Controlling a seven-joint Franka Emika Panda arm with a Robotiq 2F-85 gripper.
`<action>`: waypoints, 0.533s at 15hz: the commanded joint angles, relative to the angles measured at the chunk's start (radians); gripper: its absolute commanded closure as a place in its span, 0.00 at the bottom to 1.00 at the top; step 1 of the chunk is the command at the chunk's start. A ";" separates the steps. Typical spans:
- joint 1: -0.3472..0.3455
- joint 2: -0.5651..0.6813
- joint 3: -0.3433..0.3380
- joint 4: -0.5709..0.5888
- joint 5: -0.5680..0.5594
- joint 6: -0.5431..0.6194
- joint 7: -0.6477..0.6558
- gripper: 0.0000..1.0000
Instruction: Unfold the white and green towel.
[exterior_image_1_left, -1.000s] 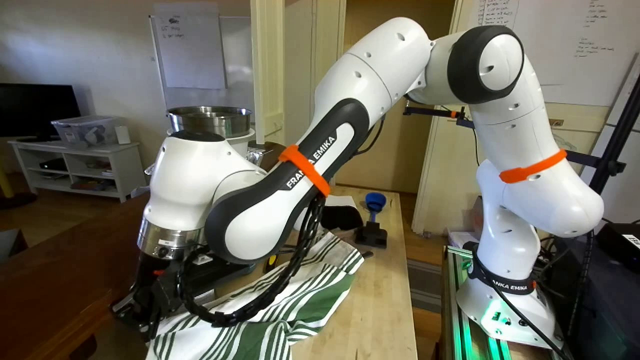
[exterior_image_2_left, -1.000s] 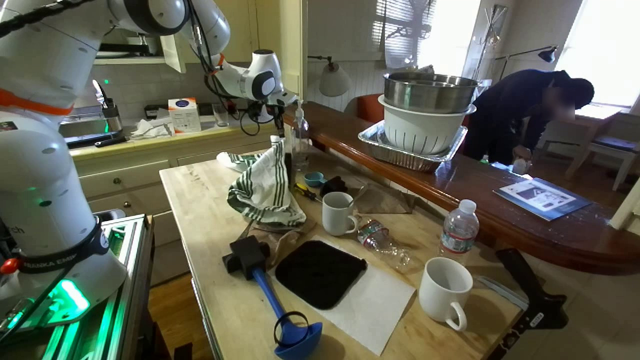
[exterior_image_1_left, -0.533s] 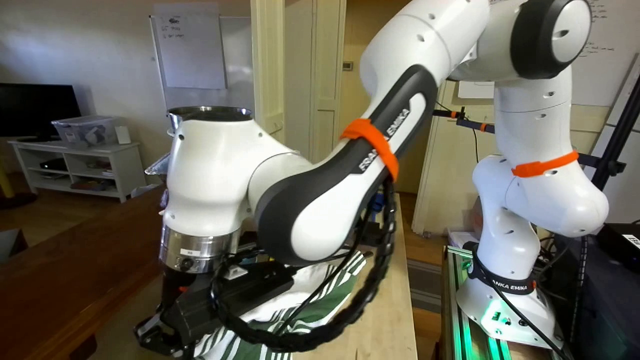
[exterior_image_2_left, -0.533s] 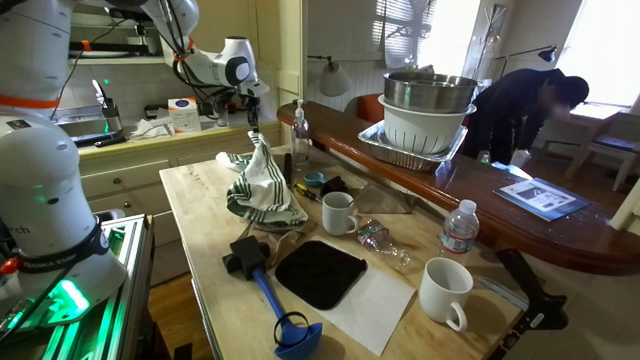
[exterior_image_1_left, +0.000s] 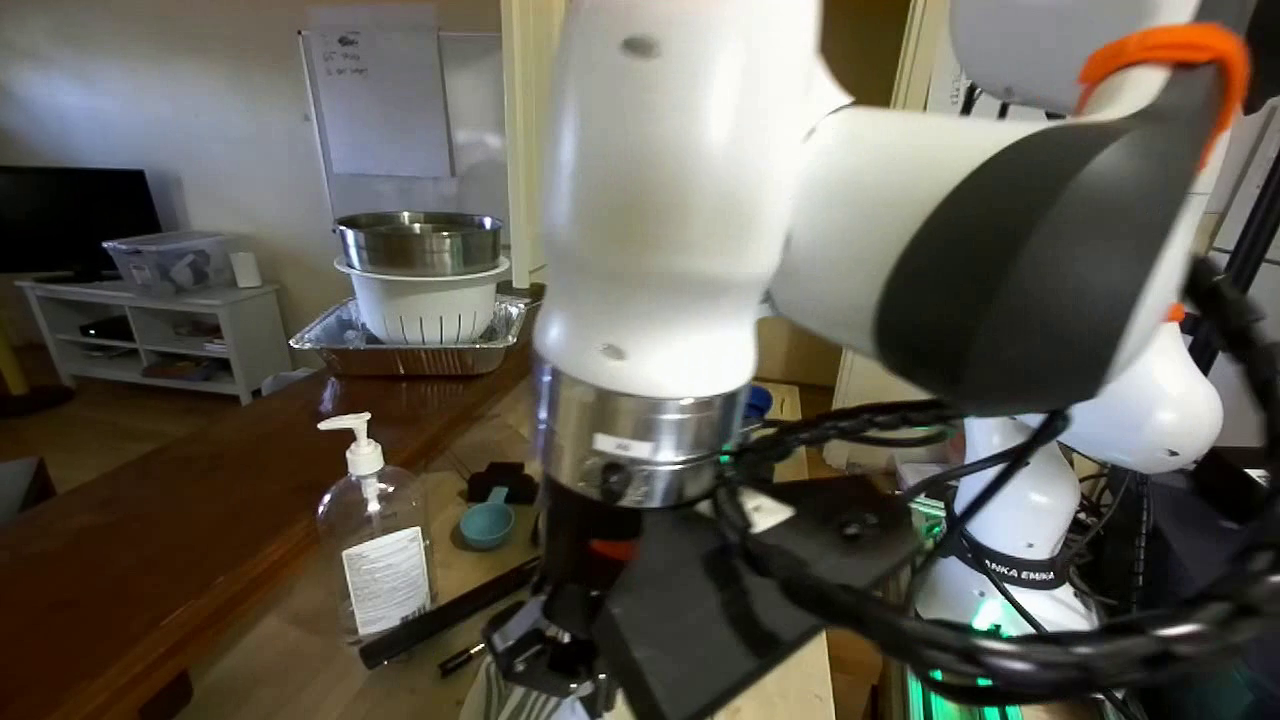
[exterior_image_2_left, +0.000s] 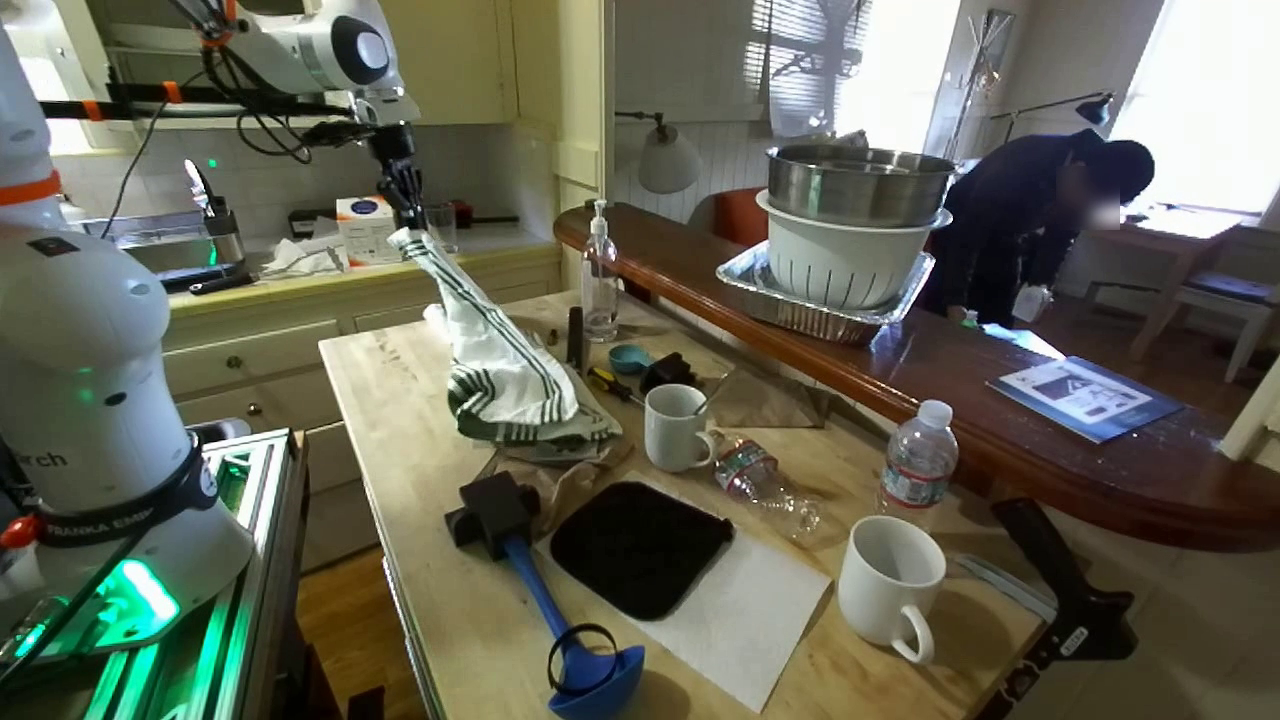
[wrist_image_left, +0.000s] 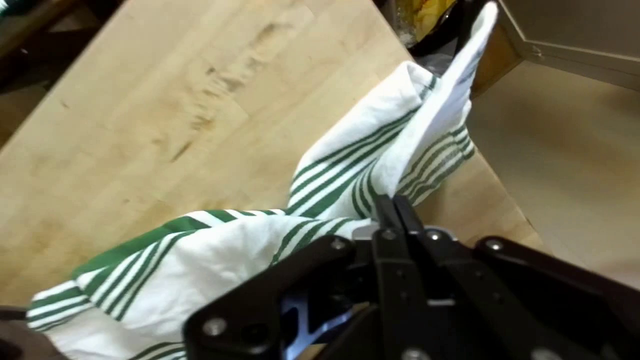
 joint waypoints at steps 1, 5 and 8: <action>-0.013 -0.218 0.093 -0.135 0.133 -0.098 0.103 0.99; -0.010 -0.400 0.120 -0.265 0.318 -0.078 0.068 0.99; -0.019 -0.519 0.084 -0.377 0.398 -0.083 -0.021 0.66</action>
